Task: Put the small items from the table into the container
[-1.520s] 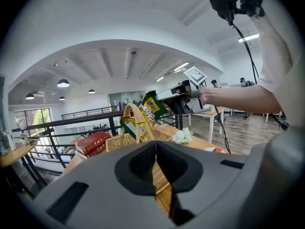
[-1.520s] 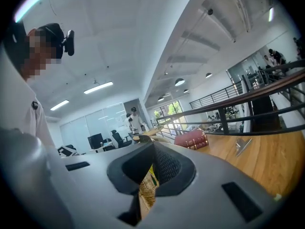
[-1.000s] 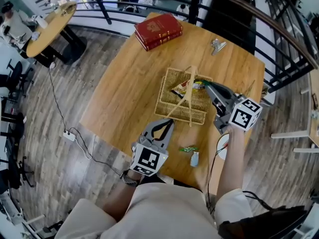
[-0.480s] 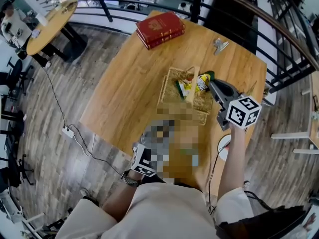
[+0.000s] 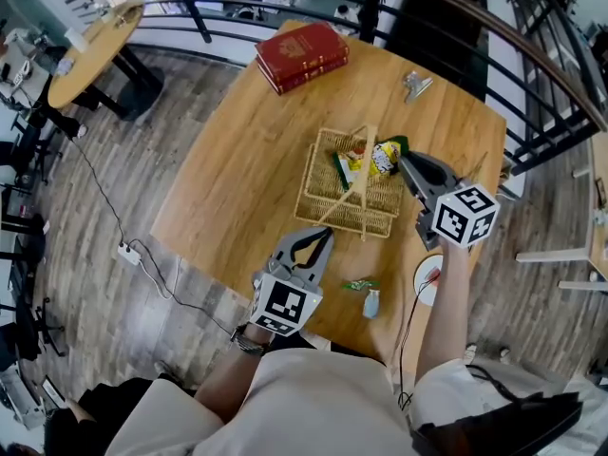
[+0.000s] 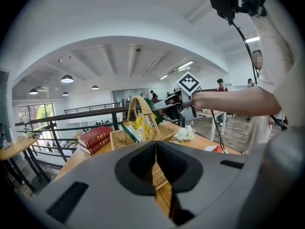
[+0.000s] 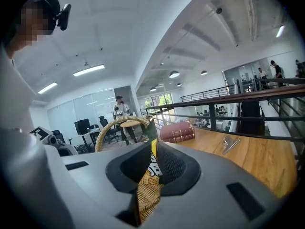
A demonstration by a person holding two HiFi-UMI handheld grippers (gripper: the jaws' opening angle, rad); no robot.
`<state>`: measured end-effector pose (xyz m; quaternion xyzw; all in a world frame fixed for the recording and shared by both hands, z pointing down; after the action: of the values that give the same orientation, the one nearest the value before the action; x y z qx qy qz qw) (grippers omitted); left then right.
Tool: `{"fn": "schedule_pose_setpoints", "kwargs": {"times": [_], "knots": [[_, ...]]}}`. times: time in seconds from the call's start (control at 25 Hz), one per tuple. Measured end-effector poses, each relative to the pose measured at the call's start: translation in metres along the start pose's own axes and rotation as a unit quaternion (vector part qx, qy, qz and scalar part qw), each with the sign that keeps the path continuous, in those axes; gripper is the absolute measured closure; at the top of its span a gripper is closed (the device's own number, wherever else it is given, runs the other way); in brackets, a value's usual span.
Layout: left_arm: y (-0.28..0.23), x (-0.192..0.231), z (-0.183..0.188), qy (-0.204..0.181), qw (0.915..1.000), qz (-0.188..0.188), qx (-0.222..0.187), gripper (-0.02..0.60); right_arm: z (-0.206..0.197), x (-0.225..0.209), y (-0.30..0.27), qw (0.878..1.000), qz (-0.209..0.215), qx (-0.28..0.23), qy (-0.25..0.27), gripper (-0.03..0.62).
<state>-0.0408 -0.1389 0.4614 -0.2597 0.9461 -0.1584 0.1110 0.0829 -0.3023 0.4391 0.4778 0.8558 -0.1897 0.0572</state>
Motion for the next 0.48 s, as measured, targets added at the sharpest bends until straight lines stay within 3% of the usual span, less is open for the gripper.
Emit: {"fn": "schedule_pose_setpoints", "kwargs": {"times": [0.16, 0.48], "knots": [[0.0019, -0.0015, -0.0003, -0.001, 1.0000, 0.000, -0.001, 0.574, -0.0034, 0.0005, 0.0002, 1.000, -0.003, 0.008, 0.002, 0.498], [0.0088, -0.0001, 0.0021, -0.002, 1.0000, 0.002, -0.006, 0.574, -0.0047, 0.0026, 0.0034, 1.000, -0.016, 0.020, 0.017, 0.450]]}}
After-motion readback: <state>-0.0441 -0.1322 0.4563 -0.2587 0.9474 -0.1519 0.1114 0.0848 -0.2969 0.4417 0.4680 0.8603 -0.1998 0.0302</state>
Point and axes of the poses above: the fingertips, and each gripper's own axes: y backward along the fingers, x to its left, z out of its top, the point moved 2 cm from there along y, backward along the fingers, and after that the axes turned 3 degrees about z, right-handed, at the moved point
